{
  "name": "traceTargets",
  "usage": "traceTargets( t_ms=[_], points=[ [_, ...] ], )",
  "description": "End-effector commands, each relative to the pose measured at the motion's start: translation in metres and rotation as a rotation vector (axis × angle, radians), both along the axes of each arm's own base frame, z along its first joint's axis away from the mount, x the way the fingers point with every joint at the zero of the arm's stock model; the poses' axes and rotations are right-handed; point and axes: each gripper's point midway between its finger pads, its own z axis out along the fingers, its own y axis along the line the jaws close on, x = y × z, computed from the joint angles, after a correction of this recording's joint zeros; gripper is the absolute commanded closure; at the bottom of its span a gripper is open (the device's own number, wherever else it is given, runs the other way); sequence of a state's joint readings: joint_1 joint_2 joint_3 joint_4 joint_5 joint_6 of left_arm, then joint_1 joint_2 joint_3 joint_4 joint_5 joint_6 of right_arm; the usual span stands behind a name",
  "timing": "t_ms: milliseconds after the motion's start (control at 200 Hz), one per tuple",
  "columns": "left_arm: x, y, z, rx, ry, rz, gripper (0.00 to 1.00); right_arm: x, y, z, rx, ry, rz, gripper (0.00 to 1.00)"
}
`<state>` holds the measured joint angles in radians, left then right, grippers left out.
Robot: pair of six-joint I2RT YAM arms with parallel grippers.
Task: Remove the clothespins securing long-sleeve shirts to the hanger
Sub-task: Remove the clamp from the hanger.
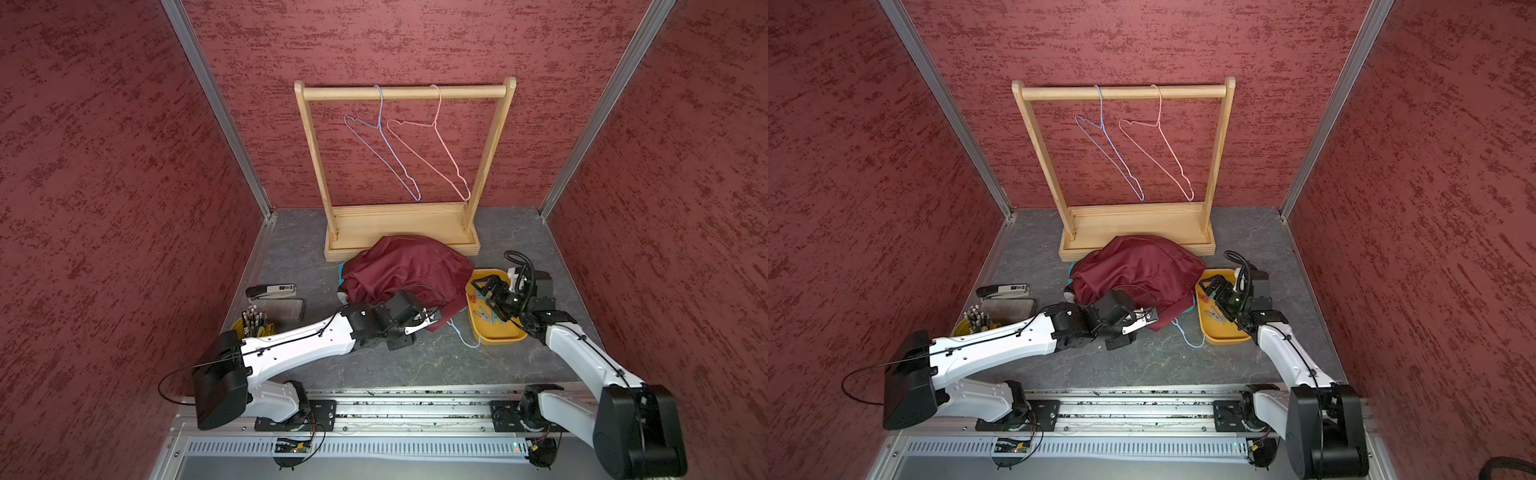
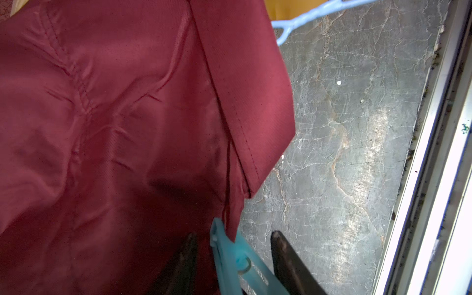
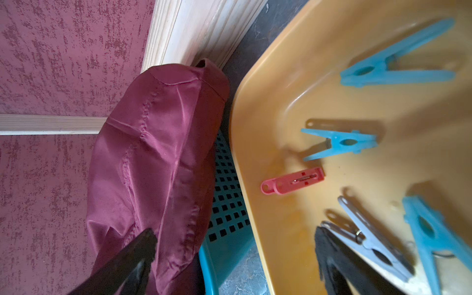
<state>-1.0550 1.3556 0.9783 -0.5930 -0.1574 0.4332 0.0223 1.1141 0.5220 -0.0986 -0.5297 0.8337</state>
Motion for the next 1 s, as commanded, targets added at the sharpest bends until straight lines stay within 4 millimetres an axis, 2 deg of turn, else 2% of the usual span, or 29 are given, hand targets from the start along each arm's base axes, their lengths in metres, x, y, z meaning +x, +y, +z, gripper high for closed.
traceTargets(
  t_ms=[0, 411, 706, 997],
  points=[
    [-0.001, -0.003, 0.007, -0.014, 0.012, -0.001, 0.5, 0.003, 0.0, 0.002, 0.012, -0.016, -0.003, 0.01],
    [-0.005, 0.002, 0.023, -0.019, -0.01, -0.016, 0.54, 0.0, 0.0, -0.001, 0.018, -0.012, -0.007, 0.01],
    [-0.006, 0.006, 0.018, 0.03, -0.04, -0.074, 0.6, -0.001, 0.001, -0.001, 0.025, -0.015, -0.008, 0.01],
    [-0.007, 0.005, 0.021, 0.035, -0.049, -0.081, 0.72, -0.003, 0.001, -0.003, 0.028, -0.012, -0.009, 0.01]
  ],
)
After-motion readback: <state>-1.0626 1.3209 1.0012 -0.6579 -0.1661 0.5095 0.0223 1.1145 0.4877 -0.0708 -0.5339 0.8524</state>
